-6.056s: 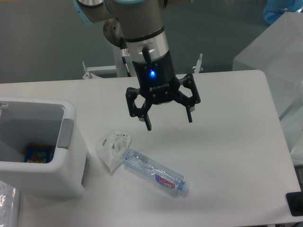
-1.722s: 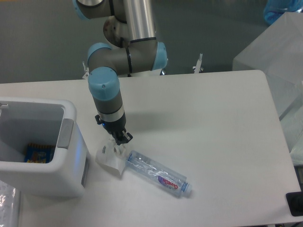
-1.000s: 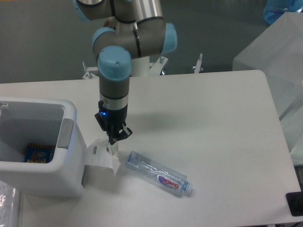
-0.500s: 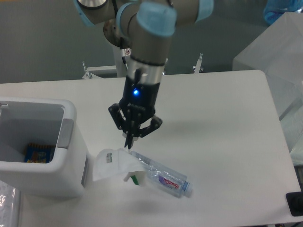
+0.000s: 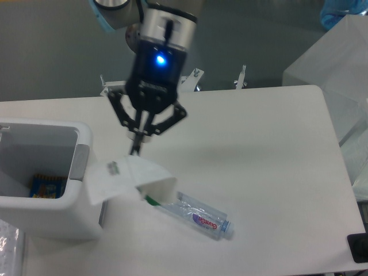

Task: Place the trash in the trash can
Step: 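Lift the paper and carry it over the white trash bin, then open the gripper to drop the paper into the bin, then move the open gripper over to the clear plastic bottle, then lower the gripper onto the bottle's capped end and close it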

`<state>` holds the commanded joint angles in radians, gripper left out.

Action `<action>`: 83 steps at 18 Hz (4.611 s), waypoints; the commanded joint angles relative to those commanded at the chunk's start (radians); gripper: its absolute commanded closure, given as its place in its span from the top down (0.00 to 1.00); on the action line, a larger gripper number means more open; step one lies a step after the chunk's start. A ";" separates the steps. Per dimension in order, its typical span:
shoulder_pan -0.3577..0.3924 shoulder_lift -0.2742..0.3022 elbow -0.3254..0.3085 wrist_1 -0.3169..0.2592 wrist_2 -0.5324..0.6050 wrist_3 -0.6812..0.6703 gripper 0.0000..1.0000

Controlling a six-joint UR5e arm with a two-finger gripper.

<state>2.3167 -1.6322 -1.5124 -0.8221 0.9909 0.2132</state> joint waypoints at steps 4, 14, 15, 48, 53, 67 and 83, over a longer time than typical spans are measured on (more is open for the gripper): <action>-0.052 0.068 -0.071 0.008 0.002 0.006 0.11; -0.137 0.048 -0.166 0.015 0.008 0.017 0.15; -0.143 0.040 -0.167 0.014 0.009 0.015 0.17; 0.297 -0.284 -0.163 0.031 0.319 -0.373 1.00; 0.299 -0.353 -0.147 0.029 0.413 -0.442 1.00; 0.261 -0.589 0.057 0.037 0.483 -0.649 1.00; 0.187 -0.664 0.100 0.040 0.486 -0.715 0.97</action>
<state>2.5035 -2.2963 -1.4128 -0.7823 1.4772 -0.5016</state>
